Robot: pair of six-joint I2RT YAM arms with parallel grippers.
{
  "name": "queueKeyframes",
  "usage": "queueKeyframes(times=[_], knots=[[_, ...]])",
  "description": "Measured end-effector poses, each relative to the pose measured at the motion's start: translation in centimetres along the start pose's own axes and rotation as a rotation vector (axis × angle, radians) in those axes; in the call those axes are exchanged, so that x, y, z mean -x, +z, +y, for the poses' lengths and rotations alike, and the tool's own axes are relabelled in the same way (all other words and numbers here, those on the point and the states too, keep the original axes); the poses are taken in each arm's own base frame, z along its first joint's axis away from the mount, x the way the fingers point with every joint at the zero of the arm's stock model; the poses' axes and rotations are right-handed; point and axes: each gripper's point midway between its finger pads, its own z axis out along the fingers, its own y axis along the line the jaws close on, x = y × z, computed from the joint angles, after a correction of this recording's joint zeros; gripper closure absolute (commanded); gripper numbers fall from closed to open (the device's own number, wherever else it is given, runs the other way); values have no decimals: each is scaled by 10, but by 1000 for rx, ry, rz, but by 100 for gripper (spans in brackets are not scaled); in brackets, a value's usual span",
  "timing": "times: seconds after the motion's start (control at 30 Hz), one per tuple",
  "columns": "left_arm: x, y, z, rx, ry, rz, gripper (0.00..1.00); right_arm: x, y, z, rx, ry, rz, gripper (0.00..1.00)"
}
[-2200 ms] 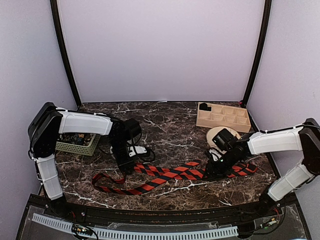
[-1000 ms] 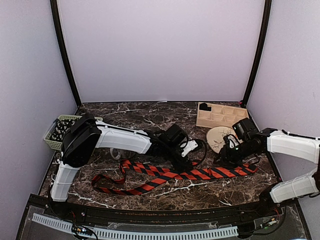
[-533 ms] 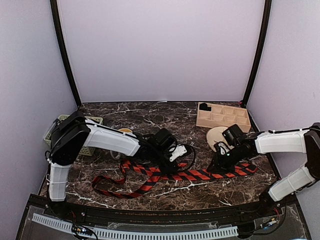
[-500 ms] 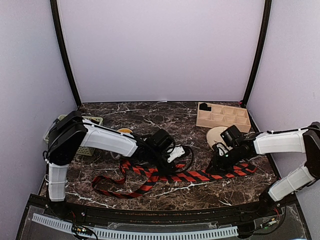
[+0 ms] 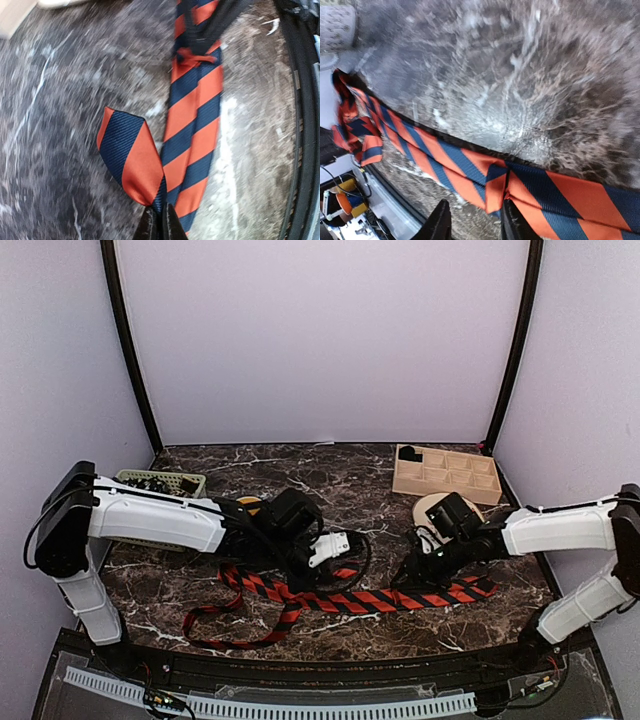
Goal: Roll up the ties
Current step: Move to tie at the center of the board, then tie the tie at the center of the board.
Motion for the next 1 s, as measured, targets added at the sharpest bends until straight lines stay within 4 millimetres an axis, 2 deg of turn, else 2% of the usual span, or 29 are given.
queueKeyframes(times=[0.17, 0.27, 0.37, 0.5, 1.0], knots=[[26, 8, -23, -63, 95, -16, 96, 24, -43, 14, 90, 17, -141, 63], [31, 26, -34, -109, 132, 17, 96, 26, -55, 6, 110, 48, -186, 65], [31, 42, -41, -149, 149, 51, 97, 16, -49, -13, 83, 103, -159, 69], [30, 55, -46, -185, 156, 84, 97, 2, -39, -29, 44, 150, -103, 73], [26, 75, -58, -251, 172, 147, 97, -8, -21, -49, -28, 186, -25, 75]])
